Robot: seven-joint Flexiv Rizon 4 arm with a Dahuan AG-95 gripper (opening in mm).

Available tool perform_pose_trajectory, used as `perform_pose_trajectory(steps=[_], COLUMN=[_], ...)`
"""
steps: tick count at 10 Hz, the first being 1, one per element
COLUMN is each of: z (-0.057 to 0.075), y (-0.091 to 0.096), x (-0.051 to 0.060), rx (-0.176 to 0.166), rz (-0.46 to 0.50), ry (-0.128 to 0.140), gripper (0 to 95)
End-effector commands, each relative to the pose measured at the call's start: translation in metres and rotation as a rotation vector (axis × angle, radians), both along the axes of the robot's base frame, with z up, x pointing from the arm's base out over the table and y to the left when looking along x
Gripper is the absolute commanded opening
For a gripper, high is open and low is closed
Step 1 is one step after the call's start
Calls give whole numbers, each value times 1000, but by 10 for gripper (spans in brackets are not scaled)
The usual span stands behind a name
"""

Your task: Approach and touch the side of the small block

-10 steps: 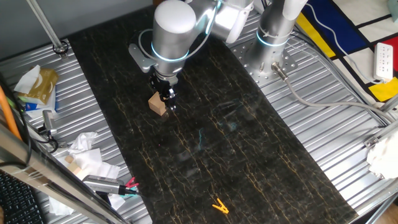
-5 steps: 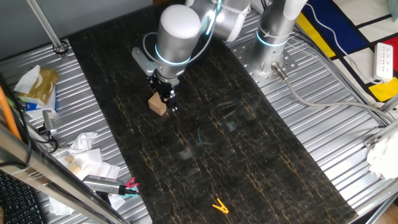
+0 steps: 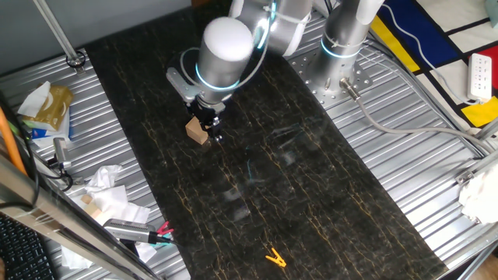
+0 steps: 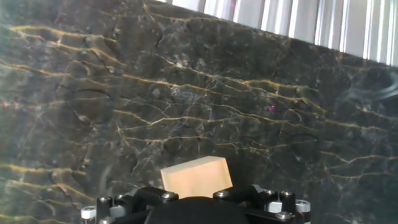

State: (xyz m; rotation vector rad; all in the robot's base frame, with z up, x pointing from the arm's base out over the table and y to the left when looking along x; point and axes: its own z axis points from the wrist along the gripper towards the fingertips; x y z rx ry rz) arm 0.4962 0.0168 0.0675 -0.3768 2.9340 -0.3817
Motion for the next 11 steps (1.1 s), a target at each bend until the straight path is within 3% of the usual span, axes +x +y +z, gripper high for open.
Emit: perform_pose_trajectory(steps=[1, 2, 3, 9, 11], z=[0, 0, 1, 0, -3], y=[-3, -6, -8, -10, -12], x=[-1, 0, 0, 1, 3], rx=[-25, -29, -23, -9, -20], rz=[25, 36, 30, 20, 38], ry=[-13, -15, -16, -20, -32], gripper=[950, 950, 760, 760, 760])
